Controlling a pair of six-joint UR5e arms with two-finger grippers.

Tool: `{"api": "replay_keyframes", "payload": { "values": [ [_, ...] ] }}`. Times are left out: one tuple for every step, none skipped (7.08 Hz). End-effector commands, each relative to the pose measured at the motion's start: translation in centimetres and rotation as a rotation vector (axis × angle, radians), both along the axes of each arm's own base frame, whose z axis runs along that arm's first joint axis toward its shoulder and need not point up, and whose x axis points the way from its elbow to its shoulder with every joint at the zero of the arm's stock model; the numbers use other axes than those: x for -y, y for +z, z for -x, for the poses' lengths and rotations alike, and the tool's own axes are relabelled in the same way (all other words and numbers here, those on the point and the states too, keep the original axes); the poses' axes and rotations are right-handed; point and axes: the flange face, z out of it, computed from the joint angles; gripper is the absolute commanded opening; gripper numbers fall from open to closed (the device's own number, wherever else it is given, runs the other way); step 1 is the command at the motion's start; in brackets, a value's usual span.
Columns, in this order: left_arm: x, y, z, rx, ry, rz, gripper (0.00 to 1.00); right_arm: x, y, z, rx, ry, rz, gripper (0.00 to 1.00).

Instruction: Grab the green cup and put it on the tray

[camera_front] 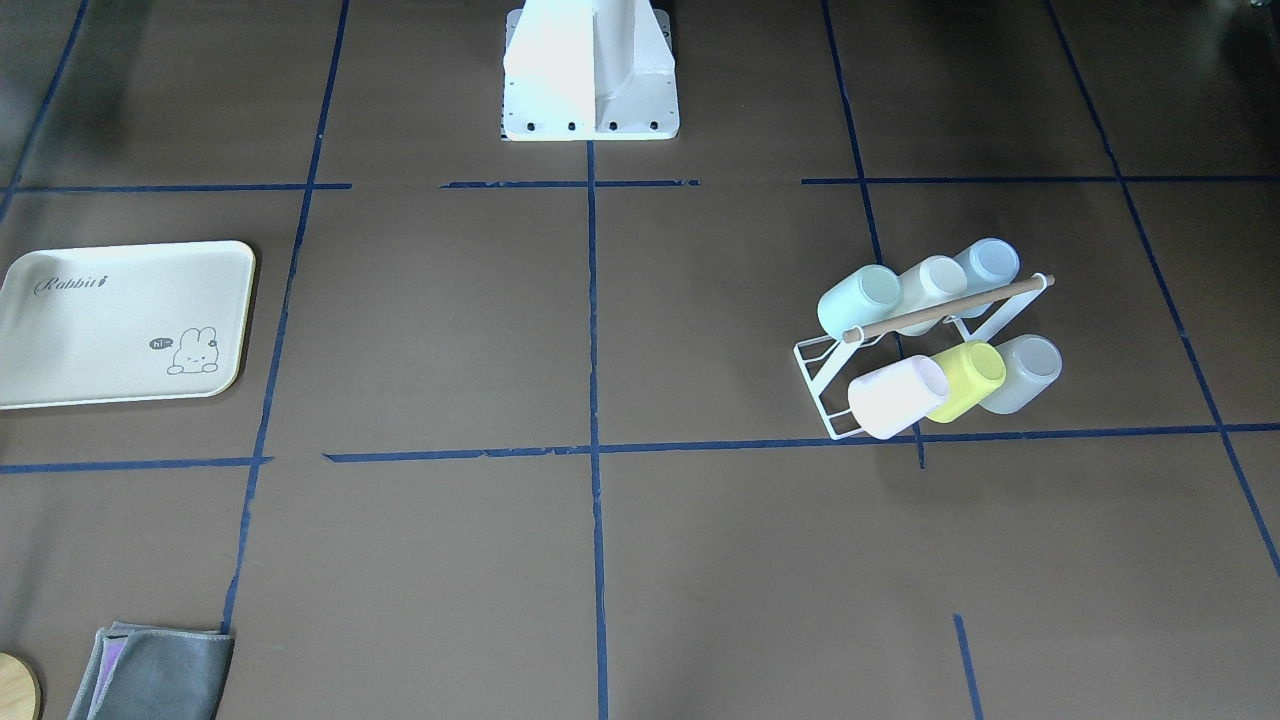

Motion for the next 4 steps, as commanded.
{"api": "replay_keyframes", "payload": {
  "values": [
    [0.0, -0.1, 0.0, 0.001, 0.0, -0.003, 1.0, -2.7, 0.8, 4.4, 0.028, -0.03, 0.015, 1.0],
    [0.0, -0.1, 0.0, -0.001, 0.0, -0.003, 1.0, -3.6, 1.5, 5.0, 0.021, -0.051, 0.031, 1.0],
    [0.0, -0.1, 0.0, -0.001, 0.0, -0.003, 1.0, -4.2, 2.8, 4.9, -0.003, -0.044, 0.053, 1.0],
    [0.0, -0.1, 0.0, -0.001, 0.001, -0.004, 1.0, -4.2, 3.3, 5.2, -0.029, -0.025, 0.066, 1.0]
  ]
}}
